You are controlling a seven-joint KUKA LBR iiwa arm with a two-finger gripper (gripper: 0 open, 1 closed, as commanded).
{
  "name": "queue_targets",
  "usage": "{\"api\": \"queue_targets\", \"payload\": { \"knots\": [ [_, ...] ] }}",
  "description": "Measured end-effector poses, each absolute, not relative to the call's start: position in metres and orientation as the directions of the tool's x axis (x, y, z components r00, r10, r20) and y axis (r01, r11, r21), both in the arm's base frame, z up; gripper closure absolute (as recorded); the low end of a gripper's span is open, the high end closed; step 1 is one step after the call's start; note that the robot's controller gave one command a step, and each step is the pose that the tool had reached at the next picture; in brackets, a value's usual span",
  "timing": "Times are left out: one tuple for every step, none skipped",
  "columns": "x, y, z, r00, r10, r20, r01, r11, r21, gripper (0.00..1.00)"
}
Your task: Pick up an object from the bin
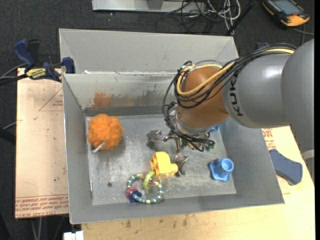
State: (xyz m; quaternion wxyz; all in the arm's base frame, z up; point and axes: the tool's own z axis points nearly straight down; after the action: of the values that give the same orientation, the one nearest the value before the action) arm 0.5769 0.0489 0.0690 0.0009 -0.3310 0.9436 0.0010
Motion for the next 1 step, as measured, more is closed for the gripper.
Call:
{"api": "queue_targets", "payload": {
  "knots": [
    [0.5773,0.0492,0.0704,-0.781,-0.625,-0.003,-0.625,0.781,0.001,0.0]
  ]
}}
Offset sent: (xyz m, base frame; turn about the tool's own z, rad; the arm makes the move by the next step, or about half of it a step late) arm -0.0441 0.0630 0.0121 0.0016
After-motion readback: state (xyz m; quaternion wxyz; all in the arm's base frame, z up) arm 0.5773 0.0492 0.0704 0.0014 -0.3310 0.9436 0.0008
